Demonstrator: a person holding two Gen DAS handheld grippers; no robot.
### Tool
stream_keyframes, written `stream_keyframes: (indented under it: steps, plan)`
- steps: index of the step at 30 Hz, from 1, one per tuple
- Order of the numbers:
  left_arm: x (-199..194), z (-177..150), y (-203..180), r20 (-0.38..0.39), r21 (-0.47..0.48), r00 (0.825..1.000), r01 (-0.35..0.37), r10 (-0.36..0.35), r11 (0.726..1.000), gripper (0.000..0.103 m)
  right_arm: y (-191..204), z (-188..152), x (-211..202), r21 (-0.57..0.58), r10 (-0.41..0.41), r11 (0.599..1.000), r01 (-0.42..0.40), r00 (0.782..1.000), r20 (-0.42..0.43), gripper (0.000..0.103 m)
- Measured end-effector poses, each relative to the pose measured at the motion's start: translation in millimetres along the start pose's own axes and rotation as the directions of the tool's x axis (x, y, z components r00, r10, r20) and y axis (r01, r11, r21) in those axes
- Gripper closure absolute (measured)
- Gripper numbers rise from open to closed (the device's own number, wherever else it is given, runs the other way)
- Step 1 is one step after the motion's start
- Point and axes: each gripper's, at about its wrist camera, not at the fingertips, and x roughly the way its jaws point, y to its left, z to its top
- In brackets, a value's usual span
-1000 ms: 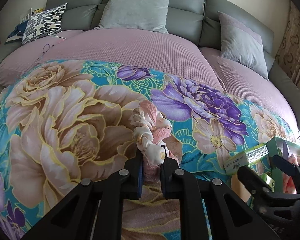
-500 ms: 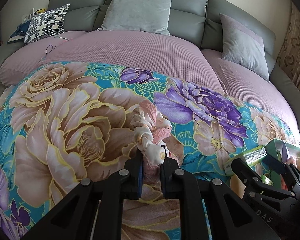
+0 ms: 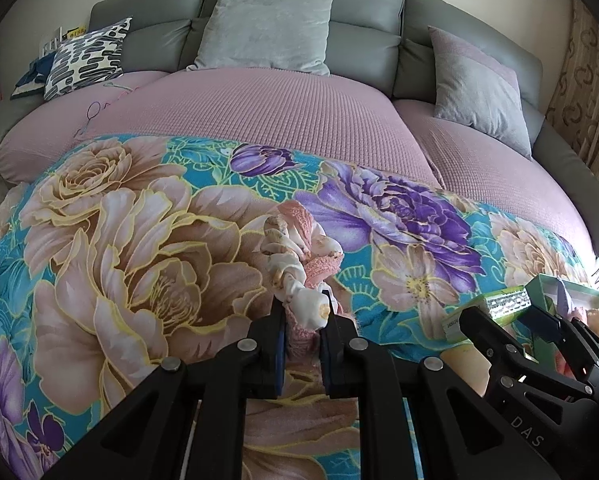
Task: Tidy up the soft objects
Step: 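Lift the pink scrunchie with the left tool while the right tool grasps the green tissue pack, then carry the scrunchie and tissue pack to the tray and open both tools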
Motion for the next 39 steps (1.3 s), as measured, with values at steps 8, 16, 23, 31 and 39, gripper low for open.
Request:
stream_keyframes:
  steps: [8,16,23,31,39]
  plan:
    - [-36.3,6.6,-19.5,0.073,0.044,0.997,0.033,-0.036,0.998,0.089,-15.0,2.3,-36.5,0.028,-0.028,0.999,0.028,0.999,0.029,0.037]
    - [-76.8,4.9,-53.4,0.137,0.117,0.984,0.1,-0.115,0.988,0.089,-46.7,-3.8,-78.5,0.086,-0.105,0.991,0.1,0.993,0.054,0.037]
    - [-87.3,-5.0,-88.0,0.13,0.179,0.976,0.151,-0.175,0.972,0.089,-82.1,-18.7,-106.3,0.155,-0.189,0.972,0.179,0.981,0.052,0.037]
    - [-91.6,-17.5,-151.5,0.096,0.29,0.951,0.254,-0.293,0.923,0.089,-145.2,-38.6,-134.8,0.267,-0.32,0.915,0.303,0.947,0.022,0.037]
    - [-90.2,-36.1,-212.0,0.05,0.392,0.926,0.326,-0.374,0.86,0.089,-188.3,-52.1,-156.1,0.329,-0.386,0.872,0.361,0.922,0.01,0.037]
